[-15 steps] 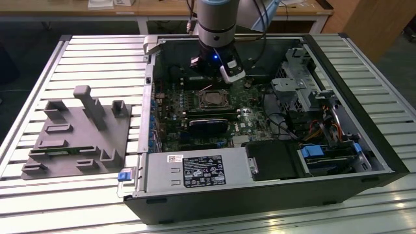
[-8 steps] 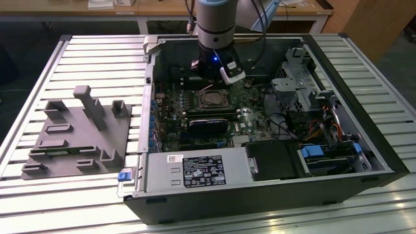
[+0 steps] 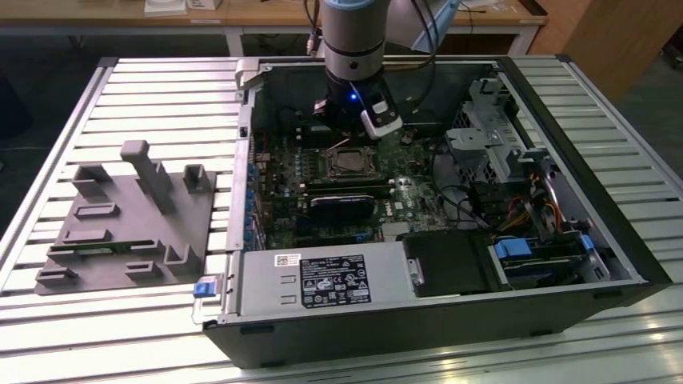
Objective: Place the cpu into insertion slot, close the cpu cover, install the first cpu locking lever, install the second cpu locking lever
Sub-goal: 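Install the first cpu locking lever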
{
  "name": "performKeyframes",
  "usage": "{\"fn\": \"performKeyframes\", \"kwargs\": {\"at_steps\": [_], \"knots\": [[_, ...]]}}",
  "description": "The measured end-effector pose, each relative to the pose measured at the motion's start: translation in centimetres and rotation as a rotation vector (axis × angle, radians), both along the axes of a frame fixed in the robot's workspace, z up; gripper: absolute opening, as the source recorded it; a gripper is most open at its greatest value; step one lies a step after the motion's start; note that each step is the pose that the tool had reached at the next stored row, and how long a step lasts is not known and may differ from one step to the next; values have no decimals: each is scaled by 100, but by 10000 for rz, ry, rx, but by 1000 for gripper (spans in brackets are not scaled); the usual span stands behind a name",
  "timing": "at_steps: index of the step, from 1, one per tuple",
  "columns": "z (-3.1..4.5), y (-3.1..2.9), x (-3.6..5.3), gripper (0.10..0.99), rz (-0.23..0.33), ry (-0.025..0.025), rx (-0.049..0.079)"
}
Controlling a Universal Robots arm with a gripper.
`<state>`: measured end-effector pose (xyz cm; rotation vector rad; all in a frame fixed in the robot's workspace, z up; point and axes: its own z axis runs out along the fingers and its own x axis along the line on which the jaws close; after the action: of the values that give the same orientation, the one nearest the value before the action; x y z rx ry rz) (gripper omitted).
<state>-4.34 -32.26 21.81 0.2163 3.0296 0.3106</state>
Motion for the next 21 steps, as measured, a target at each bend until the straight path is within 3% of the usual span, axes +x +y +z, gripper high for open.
{"fn": "performKeyframes", "kwargs": {"at_steps": [7,11,21], "knots": [[59,0,0,106,0,-1,2],[54,5,0,106,-1,-1,20],[-1,81,0,106,0,-1,20]]}}
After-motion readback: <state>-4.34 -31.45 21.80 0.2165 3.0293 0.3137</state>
